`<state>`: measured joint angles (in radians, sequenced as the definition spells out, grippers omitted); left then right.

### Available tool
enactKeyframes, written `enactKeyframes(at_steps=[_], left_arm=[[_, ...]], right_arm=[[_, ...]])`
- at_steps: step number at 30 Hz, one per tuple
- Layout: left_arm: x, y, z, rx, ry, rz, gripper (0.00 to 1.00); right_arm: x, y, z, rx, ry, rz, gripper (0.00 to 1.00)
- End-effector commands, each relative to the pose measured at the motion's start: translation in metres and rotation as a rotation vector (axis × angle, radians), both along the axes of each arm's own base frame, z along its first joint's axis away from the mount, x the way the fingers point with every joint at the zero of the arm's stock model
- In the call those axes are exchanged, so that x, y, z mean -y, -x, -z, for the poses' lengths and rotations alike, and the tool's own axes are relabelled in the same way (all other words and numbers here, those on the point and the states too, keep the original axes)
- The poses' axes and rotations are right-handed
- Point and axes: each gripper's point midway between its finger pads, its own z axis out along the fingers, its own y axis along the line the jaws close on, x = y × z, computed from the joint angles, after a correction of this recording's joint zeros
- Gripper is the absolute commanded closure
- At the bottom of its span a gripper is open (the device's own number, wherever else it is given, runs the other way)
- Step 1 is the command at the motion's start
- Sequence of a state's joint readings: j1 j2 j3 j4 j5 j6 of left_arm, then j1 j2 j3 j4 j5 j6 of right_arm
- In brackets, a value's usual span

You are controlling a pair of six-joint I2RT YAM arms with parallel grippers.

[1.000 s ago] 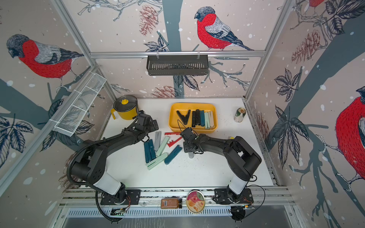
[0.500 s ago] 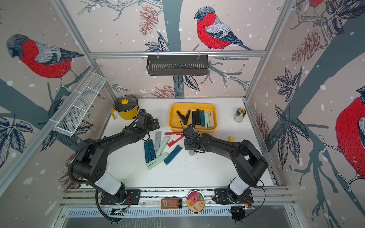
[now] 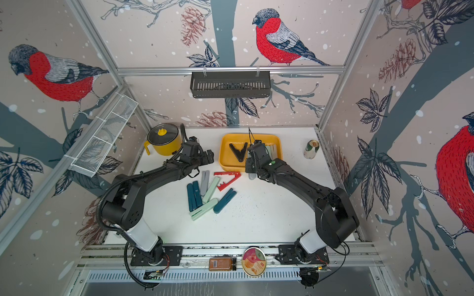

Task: Put the pruning pliers into the storage box
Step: Place the pruning pliers in the storage box.

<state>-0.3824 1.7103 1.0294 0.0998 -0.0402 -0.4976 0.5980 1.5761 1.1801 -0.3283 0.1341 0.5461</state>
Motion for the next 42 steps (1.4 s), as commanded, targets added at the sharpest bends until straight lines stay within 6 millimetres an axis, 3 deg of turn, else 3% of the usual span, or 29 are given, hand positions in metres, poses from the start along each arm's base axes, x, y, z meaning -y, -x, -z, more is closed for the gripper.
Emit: enactKeyframes(at_steps=[1, 8, 17, 25, 29, 35, 42], left_arm=[[0.013, -0.005, -0.007, 0.02, 0.044, 0.049, 0.03], [0.029, -0.006, -0.006, 0.007, 0.083, 0.112, 0.03], [0.041, -0.013, -0.006, 0.001, 0.108, 0.155, 0.04], [0.039, -0.014, 0.002, -0.016, 0.089, 0.149, 0.04], [0.04, -0.014, 0.004, -0.023, 0.092, 0.148, 0.03], [0.04, -0.014, 0.006, -0.03, 0.093, 0.149, 0.04], [0.041, -0.014, 0.006, -0.034, 0.099, 0.153, 0.03]], right_arm=[[0.001, -0.036, -0.005, 0.033, 0.036, 0.013, 0.75], [0.033, -0.081, 0.015, -0.02, 0.135, 0.067, 0.73], [0.049, -0.12, 0.053, -0.092, 0.261, 0.097, 0.64], [0.072, -0.129, 0.065, -0.116, 0.271, 0.13, 0.62], [0.08, -0.126, 0.08, -0.155, 0.299, 0.126, 0.62], [0.084, -0.125, 0.094, -0.176, 0.303, 0.125, 0.6], [0.083, -0.124, 0.104, -0.199, 0.299, 0.117, 0.5]])
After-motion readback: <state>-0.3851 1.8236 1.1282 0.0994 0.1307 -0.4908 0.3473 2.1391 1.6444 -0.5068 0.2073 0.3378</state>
